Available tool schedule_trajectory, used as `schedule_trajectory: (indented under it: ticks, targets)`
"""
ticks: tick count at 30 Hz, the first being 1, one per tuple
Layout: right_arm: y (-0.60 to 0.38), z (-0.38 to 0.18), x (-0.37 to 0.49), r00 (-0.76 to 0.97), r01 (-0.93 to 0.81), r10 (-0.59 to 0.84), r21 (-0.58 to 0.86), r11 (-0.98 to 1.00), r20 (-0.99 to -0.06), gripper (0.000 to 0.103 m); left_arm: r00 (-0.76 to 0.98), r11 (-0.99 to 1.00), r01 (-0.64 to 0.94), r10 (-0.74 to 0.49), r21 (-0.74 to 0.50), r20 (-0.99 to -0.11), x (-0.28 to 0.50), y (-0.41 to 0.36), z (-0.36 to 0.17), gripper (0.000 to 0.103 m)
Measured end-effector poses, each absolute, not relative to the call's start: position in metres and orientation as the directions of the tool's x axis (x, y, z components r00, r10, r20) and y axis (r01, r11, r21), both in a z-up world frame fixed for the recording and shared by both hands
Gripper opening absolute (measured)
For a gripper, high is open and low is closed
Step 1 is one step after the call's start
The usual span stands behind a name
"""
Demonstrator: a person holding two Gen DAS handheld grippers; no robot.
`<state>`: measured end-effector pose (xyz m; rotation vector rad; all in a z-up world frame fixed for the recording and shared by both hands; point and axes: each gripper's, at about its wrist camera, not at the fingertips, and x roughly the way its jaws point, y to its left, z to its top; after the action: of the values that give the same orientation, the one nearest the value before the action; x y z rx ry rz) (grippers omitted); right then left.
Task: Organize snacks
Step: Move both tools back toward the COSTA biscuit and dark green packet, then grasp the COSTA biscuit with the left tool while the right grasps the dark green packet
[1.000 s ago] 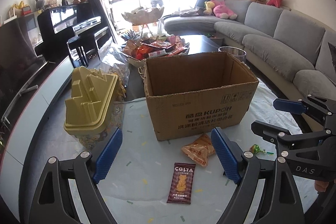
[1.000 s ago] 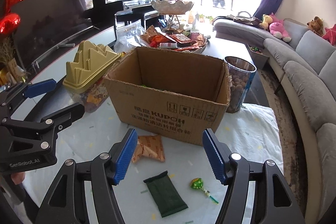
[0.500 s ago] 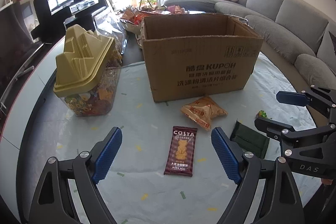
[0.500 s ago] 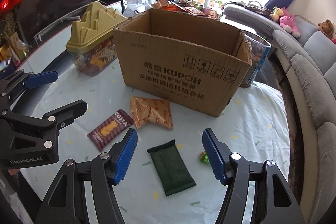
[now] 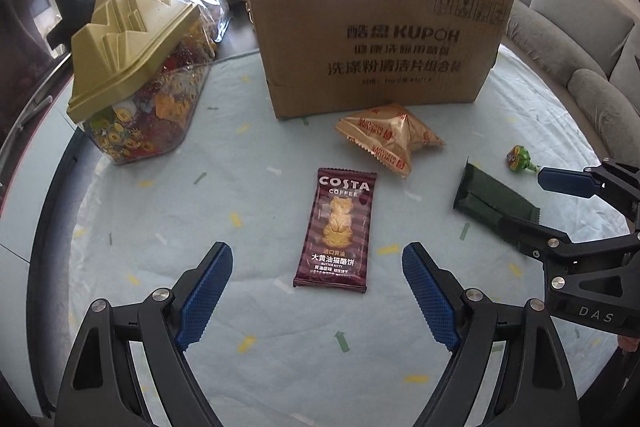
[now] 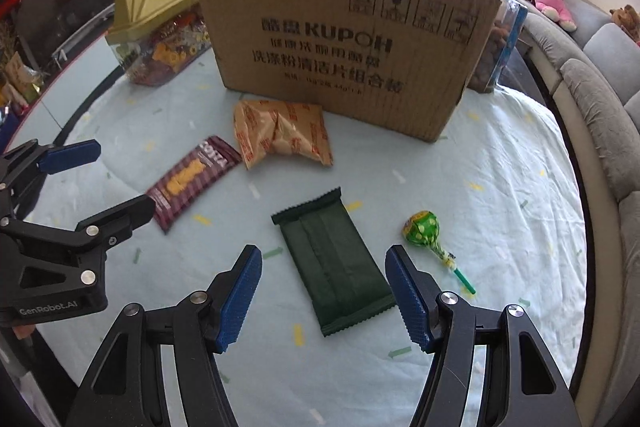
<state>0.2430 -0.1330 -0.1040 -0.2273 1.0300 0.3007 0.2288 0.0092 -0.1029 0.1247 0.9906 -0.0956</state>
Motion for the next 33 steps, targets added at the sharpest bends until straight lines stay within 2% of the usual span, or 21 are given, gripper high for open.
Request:
schedule_trajectory:
  ticks: [10, 24, 29, 33]
  targets:
    - [-0.134, -0.125, 0.252, 0.450, -0.344, 0.099, -0.070, 0.936, -0.888, 0.065, 0.496, 0.989, 0.137, -0.018, 0.058, -0.868, 0.243, 0.009, -0.128, 0.087]
    - [-0.136, -0.141, 0.272, 0.426, -0.317, 0.128, -0.015, 0.948, -0.895, 0.065, 0.480, 0.993, 0.120, -0.054, 0.005, -0.875, 0.271, 0.015, -0.143, 0.085]
    - [-0.135, -0.141, 0.274, 0.441, -0.301, 0.127, -0.013, 0.953, -0.888, 0.064, 0.494, 0.995, 0.099, -0.067, -0.020, -0.867, 0.274, 0.018, -0.142, 0.069]
    - [-0.131, -0.139, 0.271, 0.450, -0.308, 0.128, -0.020, 0.951, -0.884, 0.049, 0.507, 0.995, 0.100, -0.073, -0.026, -0.859, 0.272, 0.017, -0.139, 0.041]
